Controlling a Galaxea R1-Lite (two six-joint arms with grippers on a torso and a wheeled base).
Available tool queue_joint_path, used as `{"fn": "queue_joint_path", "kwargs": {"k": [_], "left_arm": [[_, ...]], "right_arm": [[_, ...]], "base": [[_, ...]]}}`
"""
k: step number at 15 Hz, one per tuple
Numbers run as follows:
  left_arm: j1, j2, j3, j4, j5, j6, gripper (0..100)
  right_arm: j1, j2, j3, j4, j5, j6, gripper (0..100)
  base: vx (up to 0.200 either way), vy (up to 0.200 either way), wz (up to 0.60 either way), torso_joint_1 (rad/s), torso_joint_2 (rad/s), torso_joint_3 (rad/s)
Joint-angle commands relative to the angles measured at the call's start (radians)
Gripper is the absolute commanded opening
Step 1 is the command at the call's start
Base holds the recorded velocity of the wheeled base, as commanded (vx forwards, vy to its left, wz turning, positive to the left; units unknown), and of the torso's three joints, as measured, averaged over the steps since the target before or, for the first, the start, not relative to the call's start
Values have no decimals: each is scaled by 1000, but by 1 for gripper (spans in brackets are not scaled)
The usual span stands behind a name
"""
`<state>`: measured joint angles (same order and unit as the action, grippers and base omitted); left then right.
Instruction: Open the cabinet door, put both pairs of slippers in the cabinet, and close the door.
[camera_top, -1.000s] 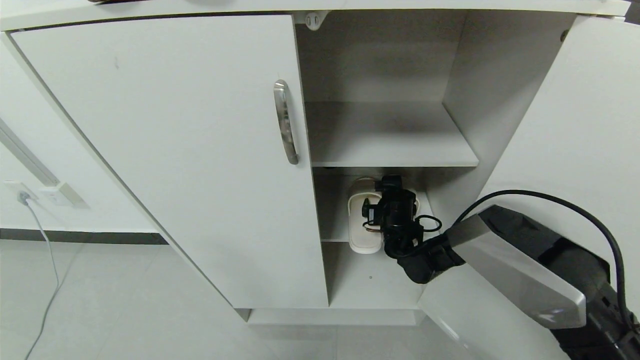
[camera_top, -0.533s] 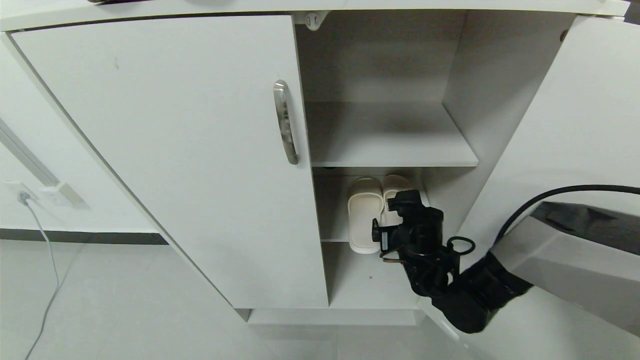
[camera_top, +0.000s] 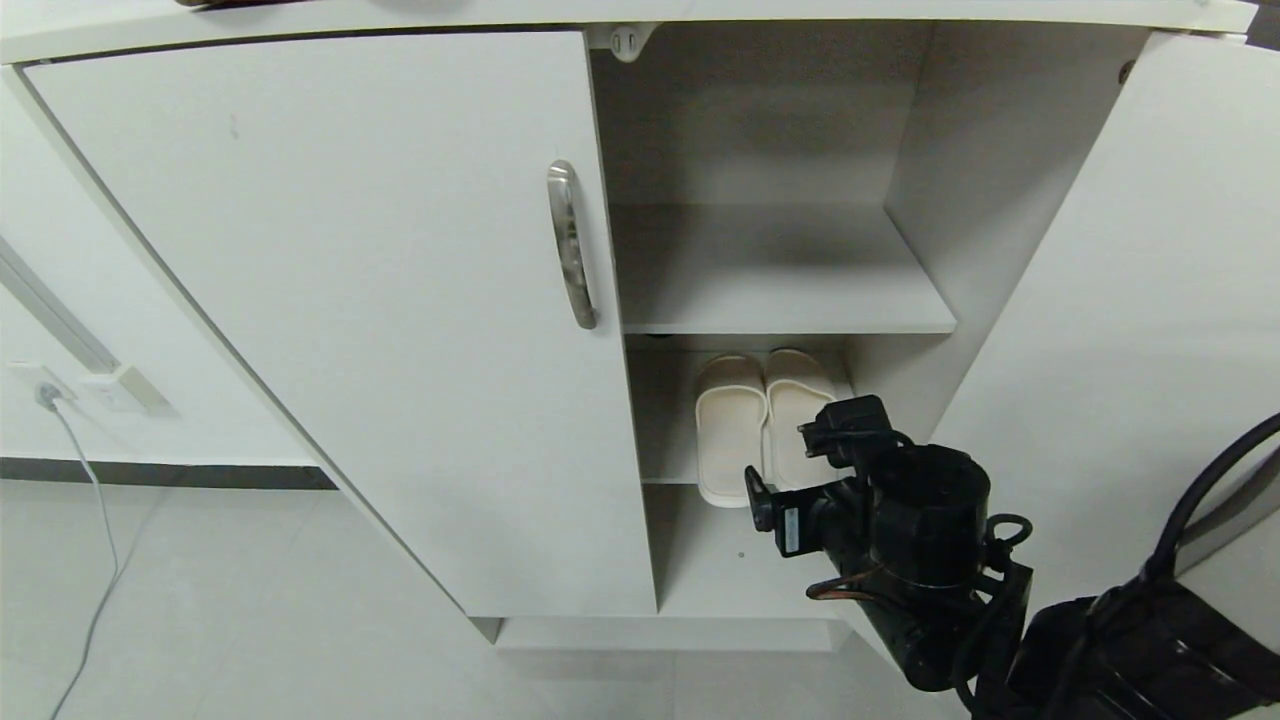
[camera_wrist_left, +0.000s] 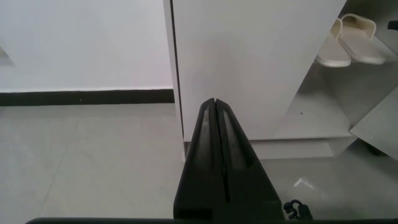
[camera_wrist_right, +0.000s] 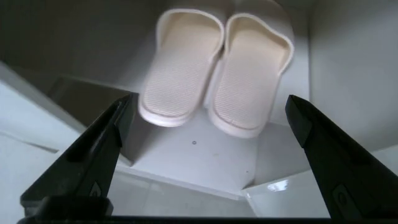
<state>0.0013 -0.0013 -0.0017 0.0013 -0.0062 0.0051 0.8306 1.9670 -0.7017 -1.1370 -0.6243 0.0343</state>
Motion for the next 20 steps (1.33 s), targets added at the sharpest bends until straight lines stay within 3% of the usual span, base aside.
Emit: {"fn": "queue_joint_path", "kwargs": {"k": [1,9,20], "left_arm": [[0,1,0,0,0,1,0],[0,1,0,0,0,-5,0],[0,1,0,0,-1,-1,0]], "right_arm": [[10,-20,13,-1,3,-2,100],[19,-39,44,-10,14,-4,100],[16,-37,67,-32,11,-10,100]], "base": [[-200,0,0,2,-2,2],[-200,0,0,3,3,4],[0,0,0,0,0,0]]}}
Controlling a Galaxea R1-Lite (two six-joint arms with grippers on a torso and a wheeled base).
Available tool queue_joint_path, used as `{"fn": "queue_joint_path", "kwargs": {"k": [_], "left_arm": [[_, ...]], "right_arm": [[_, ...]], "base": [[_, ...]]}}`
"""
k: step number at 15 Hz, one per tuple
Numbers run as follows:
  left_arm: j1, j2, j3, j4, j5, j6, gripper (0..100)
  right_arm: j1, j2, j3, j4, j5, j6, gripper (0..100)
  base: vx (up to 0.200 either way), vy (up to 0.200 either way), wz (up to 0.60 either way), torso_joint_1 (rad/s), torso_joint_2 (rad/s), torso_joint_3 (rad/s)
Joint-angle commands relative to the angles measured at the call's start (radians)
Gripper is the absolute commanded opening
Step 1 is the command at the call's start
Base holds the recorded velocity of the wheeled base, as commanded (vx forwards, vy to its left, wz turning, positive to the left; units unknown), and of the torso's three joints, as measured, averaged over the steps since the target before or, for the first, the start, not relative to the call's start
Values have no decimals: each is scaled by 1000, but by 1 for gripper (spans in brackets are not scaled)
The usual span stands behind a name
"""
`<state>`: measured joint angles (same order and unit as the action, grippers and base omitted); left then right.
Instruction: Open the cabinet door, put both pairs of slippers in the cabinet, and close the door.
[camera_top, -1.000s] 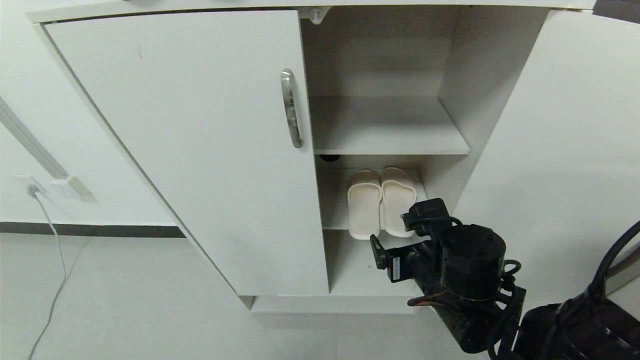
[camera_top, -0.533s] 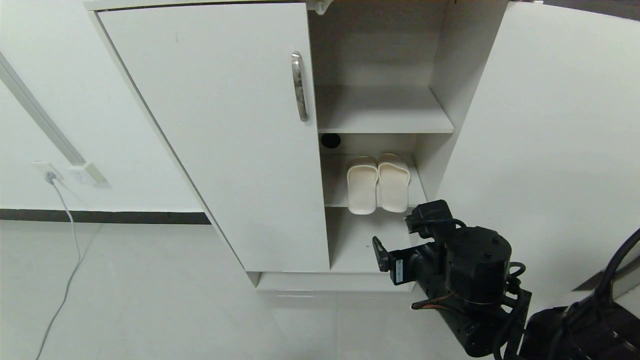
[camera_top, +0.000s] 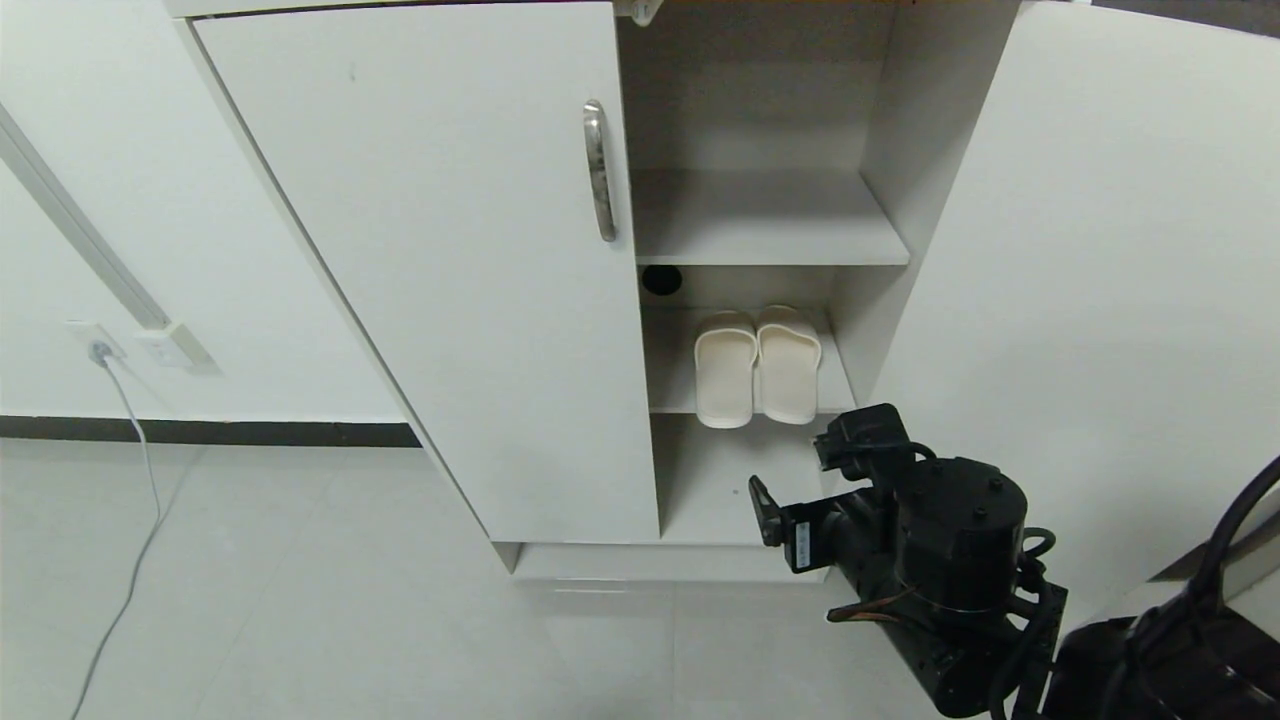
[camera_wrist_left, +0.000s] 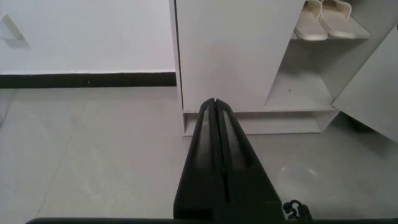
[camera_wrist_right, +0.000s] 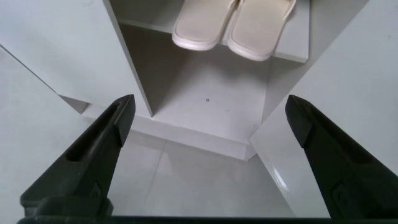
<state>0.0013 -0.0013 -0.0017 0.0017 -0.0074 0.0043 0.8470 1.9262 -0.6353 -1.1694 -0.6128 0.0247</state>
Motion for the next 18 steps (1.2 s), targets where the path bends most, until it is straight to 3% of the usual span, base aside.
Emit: {"fn": "queue_joint_path", "kwargs": {"k": [1,7,12,16,18], "left_arm": [[0,1,0,0,0,0,0],[0,1,0,0,-2,0,0],[0,1,0,0,0,-1,0],[0,1,2,0,1,16,0],[0,1,2,0,1,5,0]], "right_arm": [[0,4,0,0,-1,0,100],[-6,13,-4,-32,-2,0,100],[-6,19,-4,-53,-8,-2,100],[-6,34,-6,-55,-12,-2,100],[-14,34,-6,-61,-10,-2,100]], "base": [[0,0,0,0,0,0],[0,0,0,0,0,13],[0,0,0,2,3,182],[0,0,0,0,4,176],[0,0,0,0,0,0]]}}
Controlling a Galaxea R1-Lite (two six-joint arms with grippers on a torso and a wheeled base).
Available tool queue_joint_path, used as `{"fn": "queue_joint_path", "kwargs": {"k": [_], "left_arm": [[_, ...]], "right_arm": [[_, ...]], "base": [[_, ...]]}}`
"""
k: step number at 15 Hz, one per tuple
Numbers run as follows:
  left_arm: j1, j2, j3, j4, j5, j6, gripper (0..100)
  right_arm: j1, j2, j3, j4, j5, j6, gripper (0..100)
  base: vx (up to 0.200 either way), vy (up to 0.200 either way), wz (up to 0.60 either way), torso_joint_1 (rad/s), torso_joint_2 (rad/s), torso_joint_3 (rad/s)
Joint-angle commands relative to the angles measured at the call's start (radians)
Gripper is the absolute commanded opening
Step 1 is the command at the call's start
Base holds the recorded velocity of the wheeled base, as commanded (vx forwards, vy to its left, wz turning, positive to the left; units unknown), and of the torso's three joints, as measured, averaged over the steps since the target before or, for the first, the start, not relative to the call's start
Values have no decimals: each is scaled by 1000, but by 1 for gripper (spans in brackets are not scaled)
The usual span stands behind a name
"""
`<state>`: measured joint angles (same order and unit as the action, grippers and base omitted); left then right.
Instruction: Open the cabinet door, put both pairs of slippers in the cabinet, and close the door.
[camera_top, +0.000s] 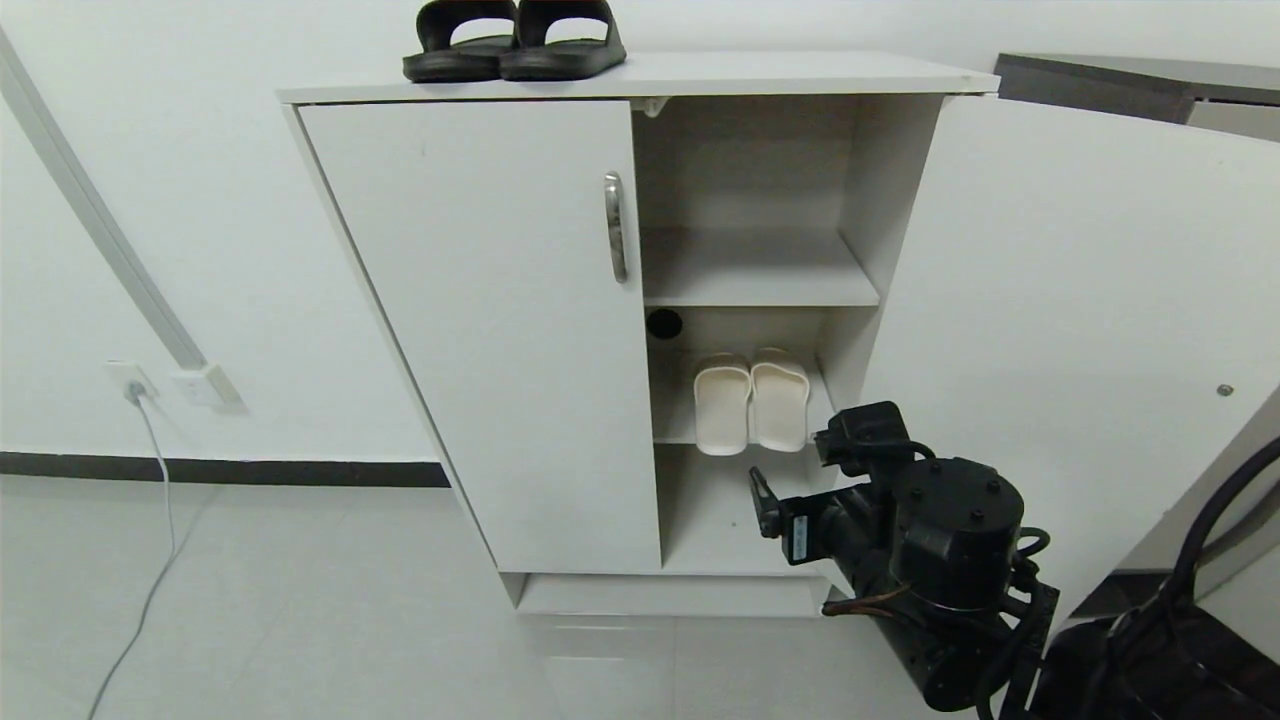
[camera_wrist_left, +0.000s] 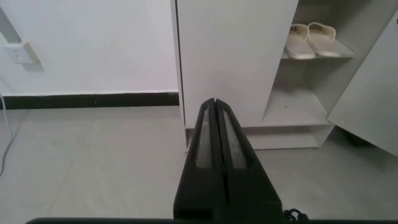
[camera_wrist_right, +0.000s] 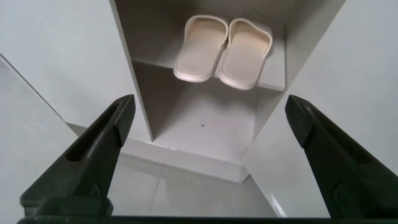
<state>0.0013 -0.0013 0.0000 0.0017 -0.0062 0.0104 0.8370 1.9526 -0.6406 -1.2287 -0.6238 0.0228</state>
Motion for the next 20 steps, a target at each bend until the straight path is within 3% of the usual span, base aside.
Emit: {"fn": "queue_joint_path", "kwargs": {"k": [1,4,20], "left_arm": [[0,1,0,0,0,-1,0],[0,1,-2,0,-1,-1,0],[0,1,-2,0,0,-4,0]], "right_arm": [[-4,14,-1,-2,1,0,100],[-4,29,-5,-3,-1,-1,100],[1,20,-2,-17,-1,0,100]], "base": [[0,0,0,0,0,0],[0,0,0,0,0,0],[0,200,0,2,1,3]]}}
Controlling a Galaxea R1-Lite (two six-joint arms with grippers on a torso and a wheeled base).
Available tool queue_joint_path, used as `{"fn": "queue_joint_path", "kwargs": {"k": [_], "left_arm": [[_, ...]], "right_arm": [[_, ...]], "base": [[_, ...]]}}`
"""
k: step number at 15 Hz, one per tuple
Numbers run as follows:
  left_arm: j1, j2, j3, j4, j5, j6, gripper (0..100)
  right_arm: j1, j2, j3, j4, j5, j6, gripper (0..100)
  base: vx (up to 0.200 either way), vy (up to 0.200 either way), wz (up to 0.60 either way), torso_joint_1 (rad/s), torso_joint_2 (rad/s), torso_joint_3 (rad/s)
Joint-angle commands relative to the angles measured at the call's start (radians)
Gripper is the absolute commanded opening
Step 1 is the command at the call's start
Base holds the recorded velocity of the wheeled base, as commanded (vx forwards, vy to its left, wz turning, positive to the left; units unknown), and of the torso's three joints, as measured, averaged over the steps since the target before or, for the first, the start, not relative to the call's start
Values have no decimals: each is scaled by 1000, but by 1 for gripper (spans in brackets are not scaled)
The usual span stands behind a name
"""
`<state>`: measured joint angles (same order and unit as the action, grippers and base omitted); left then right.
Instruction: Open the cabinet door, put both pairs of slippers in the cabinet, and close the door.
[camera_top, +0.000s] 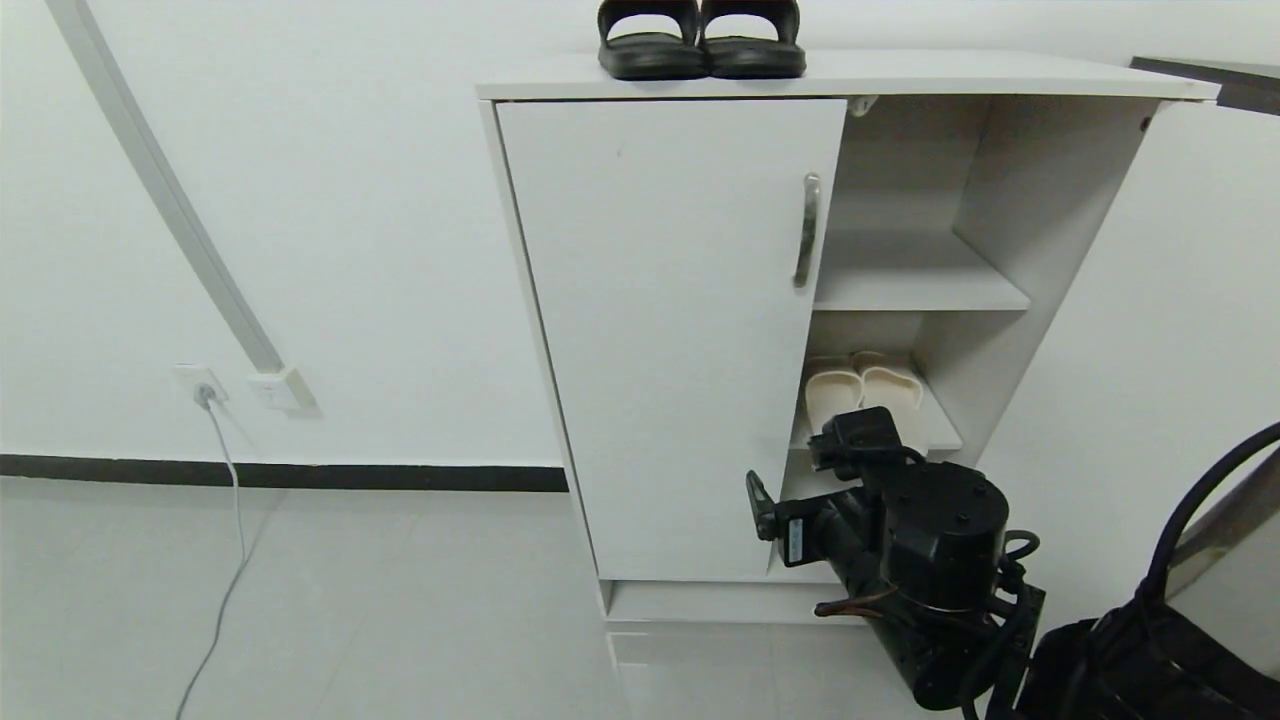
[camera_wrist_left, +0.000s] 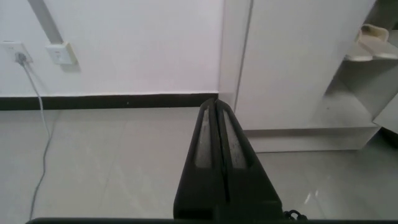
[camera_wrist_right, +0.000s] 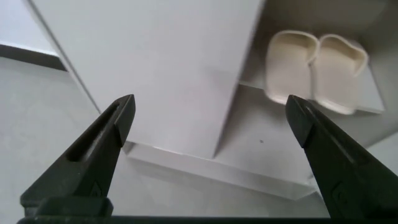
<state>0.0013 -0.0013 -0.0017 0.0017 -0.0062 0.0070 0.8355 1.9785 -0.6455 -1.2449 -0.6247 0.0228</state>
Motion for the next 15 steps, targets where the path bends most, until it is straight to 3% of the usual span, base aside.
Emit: {"fn": "queue_joint_path", "kwargs": {"k": [1,3,15], "left_arm": [[0,1,0,0,0,1,0],[0,1,0,0,0,1,0],[0,1,0,0,0,-1,0]], "right_arm": [[2,-12,14,-2,0,2,100],[2,-18,15,-11,0,0,100],[5,-30,49,-56,11,-40,100]], "base": [[0,200,0,2,2,-7],[0,200,0,5,0,5],[0,0,0,0,0,0]]}}
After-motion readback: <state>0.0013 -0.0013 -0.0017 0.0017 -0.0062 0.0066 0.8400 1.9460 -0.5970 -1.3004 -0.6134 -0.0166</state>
